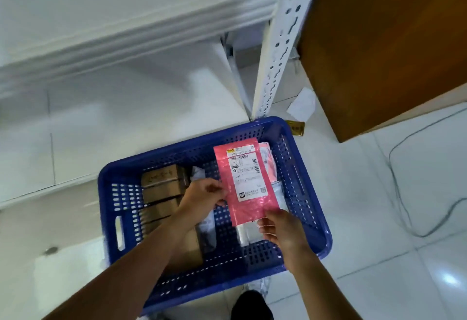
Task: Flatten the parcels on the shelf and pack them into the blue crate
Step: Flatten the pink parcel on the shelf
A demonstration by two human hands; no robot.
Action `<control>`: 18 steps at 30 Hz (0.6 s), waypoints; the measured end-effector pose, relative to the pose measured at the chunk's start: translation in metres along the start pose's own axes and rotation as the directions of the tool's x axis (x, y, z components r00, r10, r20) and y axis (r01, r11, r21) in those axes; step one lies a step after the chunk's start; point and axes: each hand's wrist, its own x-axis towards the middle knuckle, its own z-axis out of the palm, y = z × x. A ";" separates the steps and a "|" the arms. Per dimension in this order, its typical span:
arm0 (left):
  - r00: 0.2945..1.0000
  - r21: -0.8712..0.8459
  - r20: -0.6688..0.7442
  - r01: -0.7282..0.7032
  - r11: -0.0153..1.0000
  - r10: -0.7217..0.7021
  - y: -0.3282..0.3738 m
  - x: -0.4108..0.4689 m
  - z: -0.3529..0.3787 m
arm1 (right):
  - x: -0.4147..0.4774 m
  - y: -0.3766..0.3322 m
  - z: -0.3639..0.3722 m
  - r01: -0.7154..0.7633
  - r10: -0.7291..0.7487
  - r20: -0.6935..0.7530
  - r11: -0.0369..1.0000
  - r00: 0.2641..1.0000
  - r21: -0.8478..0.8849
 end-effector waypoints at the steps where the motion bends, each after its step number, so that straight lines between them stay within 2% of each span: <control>1: 1.000 0.016 -0.009 0.009 1.000 -0.009 -0.010 0.018 0.009 | 0.018 0.008 -0.002 -0.018 0.019 -0.017 0.999 1.000 0.049; 3: 0.999 0.043 0.001 0.032 0.999 -0.032 -0.023 0.047 0.024 | 0.052 0.022 -0.005 -0.034 0.039 -0.038 0.992 0.999 0.120; 10: 0.999 0.165 0.017 0.048 0.985 -0.051 -0.074 0.134 0.090 | 0.175 0.048 -0.005 -0.047 0.065 -0.099 0.984 0.993 0.175; 15: 0.993 0.065 0.021 0.119 0.991 -0.120 -0.116 0.169 0.132 | 0.236 0.057 -0.010 -0.024 0.045 -0.105 0.981 0.993 0.191; 18: 0.997 -0.016 0.016 0.073 0.997 -0.072 -0.128 0.177 0.150 | 0.244 0.058 -0.010 -0.004 0.025 -0.099 0.978 0.995 0.207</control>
